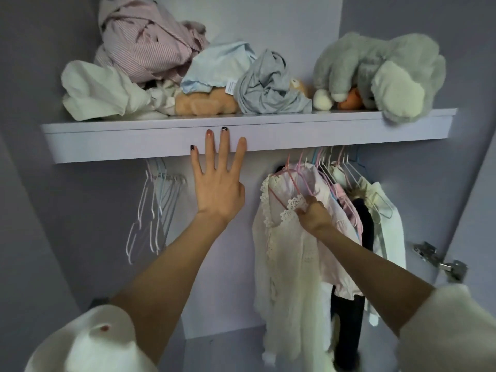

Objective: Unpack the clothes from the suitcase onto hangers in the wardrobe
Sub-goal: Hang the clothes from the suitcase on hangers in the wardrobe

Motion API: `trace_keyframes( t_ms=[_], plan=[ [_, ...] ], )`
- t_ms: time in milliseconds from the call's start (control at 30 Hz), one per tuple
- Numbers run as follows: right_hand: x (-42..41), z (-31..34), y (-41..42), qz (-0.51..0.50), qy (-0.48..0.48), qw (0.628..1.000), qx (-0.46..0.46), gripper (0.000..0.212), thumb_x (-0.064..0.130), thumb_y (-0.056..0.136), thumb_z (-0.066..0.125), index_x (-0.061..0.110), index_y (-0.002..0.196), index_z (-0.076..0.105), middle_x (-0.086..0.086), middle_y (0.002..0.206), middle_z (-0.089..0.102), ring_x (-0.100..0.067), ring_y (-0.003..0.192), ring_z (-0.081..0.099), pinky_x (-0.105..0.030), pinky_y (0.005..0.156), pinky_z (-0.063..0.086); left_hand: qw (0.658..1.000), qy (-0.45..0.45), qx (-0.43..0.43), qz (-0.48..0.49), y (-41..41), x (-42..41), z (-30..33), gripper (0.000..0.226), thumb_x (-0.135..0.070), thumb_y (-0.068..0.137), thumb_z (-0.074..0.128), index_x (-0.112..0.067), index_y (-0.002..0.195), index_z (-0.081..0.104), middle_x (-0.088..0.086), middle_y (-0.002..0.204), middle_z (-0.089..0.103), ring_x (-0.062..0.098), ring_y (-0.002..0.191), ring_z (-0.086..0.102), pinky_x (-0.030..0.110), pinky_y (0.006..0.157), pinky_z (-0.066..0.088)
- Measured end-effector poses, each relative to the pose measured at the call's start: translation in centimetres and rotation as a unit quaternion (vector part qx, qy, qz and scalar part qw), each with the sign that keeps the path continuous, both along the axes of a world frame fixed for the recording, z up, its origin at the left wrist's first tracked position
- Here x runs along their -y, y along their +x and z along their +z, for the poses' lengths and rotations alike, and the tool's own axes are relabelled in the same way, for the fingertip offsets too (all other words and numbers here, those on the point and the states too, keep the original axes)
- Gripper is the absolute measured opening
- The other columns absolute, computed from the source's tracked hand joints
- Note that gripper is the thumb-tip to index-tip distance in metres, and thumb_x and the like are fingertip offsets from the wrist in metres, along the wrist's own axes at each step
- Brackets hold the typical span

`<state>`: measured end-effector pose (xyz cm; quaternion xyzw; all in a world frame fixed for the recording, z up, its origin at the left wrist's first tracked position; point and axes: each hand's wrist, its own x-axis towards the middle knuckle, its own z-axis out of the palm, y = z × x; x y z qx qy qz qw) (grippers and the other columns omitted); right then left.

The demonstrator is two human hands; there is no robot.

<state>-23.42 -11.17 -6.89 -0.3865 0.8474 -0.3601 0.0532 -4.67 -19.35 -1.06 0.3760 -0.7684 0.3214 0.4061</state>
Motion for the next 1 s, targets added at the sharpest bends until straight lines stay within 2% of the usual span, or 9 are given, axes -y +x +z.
trace_keyframes(
  t_ms=[100,200,300,367,433,667,867,1000],
  plan=[
    [-1.9,-0.6,1.4,-0.011,0.018,0.999,-0.039,0.055,0.017,0.094,0.046,0.009,0.144,0.024,-0.022,0.137,0.036,-0.039,0.128,0.035,-0.041,0.105,0.031,0.999,0.036,0.01,-0.023,0.4,-1.1,-0.8,0.088,-0.018,0.064,0.069,-0.018,0.143,0.032,0.019,0.149,0.03,0.043,0.137,0.026,0.062,0.105,0.022],
    [-3.8,-1.8,3.1,0.001,0.006,0.992,-0.125,0.049,0.013,0.093,0.044,0.008,0.14,0.032,-0.017,0.141,0.034,-0.035,0.131,0.029,-0.042,0.108,0.025,0.995,0.091,0.029,-0.037,1.0,-2.2,-3.2,0.084,-0.018,0.067,0.068,-0.018,0.144,0.033,0.02,0.15,0.027,0.043,0.138,0.023,0.063,0.106,0.019],
    [-5.9,-3.9,5.2,0.055,0.01,0.983,-0.175,0.046,0.014,0.092,0.044,0.009,0.138,0.039,-0.014,0.138,0.041,-0.033,0.129,0.035,-0.043,0.109,0.028,0.978,0.195,0.067,-0.043,2.6,-4.7,-6.1,0.077,-0.021,0.082,0.058,-0.021,0.148,0.018,0.016,0.156,0.012,0.038,0.143,0.007,0.059,0.111,0.008],
    [-7.1,-5.3,6.5,0.098,0.031,0.981,-0.162,0.046,0.015,0.093,0.043,0.01,0.138,0.038,-0.013,0.138,0.043,-0.032,0.128,0.037,-0.042,0.107,0.031,0.957,0.271,0.1,-0.025,3.8,-6.5,-8.2,0.071,-0.026,0.092,0.045,-0.024,0.15,0.003,0.01,0.158,-0.004,0.032,0.144,-0.007,0.054,0.114,-0.002],
    [-8.5,-6.6,7.8,0.129,0.048,0.981,-0.134,0.047,0.017,0.095,0.041,0.011,0.14,0.034,-0.012,0.139,0.043,-0.03,0.128,0.037,-0.041,0.106,0.033,0.942,0.315,0.113,-0.01,5.0,-8.5,-10.2,0.067,-0.029,0.095,0.038,-0.024,0.149,-0.002,0.005,0.158,-0.008,0.027,0.144,-0.012,0.051,0.114,-0.005],
    [-16.4,-14.3,13.7,0.25,0.118,0.96,-0.047,0.044,0.017,0.097,0.039,0.01,0.14,0.035,-0.013,0.136,0.046,-0.029,0.127,0.04,-0.04,0.107,0.033,0.889,0.452,0.057,0.045,11.5,-19.2,-18.5,0.06,-0.027,0.096,0.038,-0.022,0.149,0.009,0.002,0.157,0.01,0.023,0.145,0.005,0.045,0.116,0.006],
    [-23.9,-22.0,21.5,0.355,0.206,0.911,0.03,0.039,0.014,0.096,0.039,0.009,0.135,0.041,-0.014,0.132,0.051,-0.026,0.123,0.048,-0.033,0.104,0.037,0.822,0.557,0.011,0.115,19.6,-30.6,-27.0,0.057,-0.024,0.093,0.04,-0.021,0.147,0.019,0.001,0.154,0.022,0.019,0.142,0.018,0.04,0.114,0.016],
    [-27.6,-26.6,27.8,0.415,0.264,0.87,0.039,0.036,0.01,0.095,0.039,0.006,0.13,0.046,-0.017,0.127,0.055,-0.028,0.118,0.052,-0.029,0.096,0.038,0.777,0.61,-0.003,0.155,26.6,-37.0,-32.4,0.053,-0.022,0.093,0.042,-0.02,0.144,0.028,0.001,0.15,0.031,0.019,0.138,0.028,0.037,0.111,0.022]
  ],
)
